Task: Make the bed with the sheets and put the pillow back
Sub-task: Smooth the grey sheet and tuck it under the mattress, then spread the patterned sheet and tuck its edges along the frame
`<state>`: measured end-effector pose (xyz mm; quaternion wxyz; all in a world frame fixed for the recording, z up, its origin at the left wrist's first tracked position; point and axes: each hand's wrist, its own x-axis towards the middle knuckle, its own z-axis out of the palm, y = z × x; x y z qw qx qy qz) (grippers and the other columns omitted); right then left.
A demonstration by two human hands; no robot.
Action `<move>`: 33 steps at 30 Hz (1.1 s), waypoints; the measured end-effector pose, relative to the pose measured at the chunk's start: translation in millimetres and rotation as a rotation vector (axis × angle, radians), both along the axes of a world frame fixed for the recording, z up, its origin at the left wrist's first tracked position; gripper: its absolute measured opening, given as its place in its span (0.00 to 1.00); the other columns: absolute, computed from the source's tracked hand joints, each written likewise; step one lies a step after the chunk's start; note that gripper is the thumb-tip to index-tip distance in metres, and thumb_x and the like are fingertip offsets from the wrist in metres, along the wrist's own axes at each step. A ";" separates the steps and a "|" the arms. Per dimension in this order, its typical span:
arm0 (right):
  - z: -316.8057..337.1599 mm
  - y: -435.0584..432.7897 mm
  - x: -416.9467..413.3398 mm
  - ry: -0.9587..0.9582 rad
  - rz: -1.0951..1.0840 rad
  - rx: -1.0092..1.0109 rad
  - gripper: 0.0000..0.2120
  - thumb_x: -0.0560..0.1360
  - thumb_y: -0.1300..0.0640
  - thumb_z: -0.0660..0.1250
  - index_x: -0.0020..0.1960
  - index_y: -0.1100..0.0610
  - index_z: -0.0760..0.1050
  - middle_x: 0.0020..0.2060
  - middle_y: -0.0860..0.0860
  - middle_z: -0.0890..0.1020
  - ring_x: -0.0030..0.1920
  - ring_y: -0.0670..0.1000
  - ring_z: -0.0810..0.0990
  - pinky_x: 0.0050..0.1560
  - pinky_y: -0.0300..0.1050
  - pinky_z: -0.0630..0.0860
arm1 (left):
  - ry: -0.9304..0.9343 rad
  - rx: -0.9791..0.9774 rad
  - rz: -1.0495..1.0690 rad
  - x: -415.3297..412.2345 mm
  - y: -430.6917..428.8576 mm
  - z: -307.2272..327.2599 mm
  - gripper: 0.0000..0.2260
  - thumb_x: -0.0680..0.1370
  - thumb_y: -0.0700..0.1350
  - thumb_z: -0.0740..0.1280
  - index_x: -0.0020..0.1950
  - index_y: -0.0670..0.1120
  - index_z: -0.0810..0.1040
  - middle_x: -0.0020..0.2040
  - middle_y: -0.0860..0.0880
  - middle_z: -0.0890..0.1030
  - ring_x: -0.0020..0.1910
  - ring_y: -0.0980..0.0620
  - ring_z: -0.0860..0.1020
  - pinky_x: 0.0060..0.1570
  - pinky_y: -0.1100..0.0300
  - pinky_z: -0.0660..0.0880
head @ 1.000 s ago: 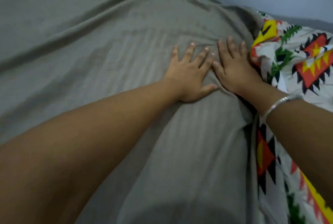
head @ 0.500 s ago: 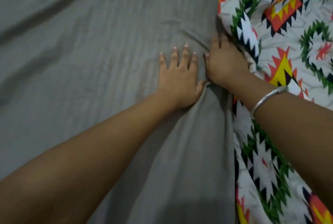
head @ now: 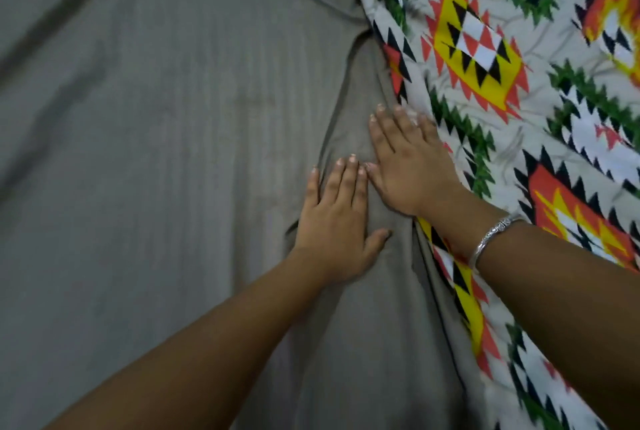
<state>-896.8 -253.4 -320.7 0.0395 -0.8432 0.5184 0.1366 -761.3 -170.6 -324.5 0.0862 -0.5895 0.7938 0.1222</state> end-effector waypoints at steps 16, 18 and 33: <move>26.9 136.0 -73.9 -0.259 -0.183 0.038 0.27 0.79 0.45 0.49 0.76 0.54 0.57 0.74 0.58 0.61 0.73 0.62 0.60 0.71 0.58 0.59 | 0.224 0.036 0.114 -75.1 75.8 31.5 0.32 0.75 0.56 0.49 0.76 0.42 0.58 0.74 0.40 0.62 0.71 0.41 0.62 0.70 0.45 0.56; 30.6 156.2 -106.1 -0.284 -0.290 -0.020 0.29 0.77 0.42 0.48 0.74 0.54 0.62 0.70 0.61 0.67 0.69 0.64 0.66 0.65 0.61 0.66 | 0.346 0.003 0.070 -95.0 102.5 38.9 0.30 0.74 0.55 0.53 0.71 0.40 0.66 0.65 0.38 0.72 0.61 0.38 0.72 0.62 0.47 0.67; 31.8 297.1 -236.1 -0.318 -0.600 0.183 0.26 0.81 0.46 0.49 0.77 0.45 0.46 0.77 0.48 0.47 0.77 0.55 0.43 0.75 0.55 0.45 | 0.194 0.054 -0.337 -233.2 197.2 42.3 0.31 0.76 0.61 0.56 0.76 0.48 0.57 0.78 0.44 0.47 0.77 0.43 0.44 0.73 0.44 0.38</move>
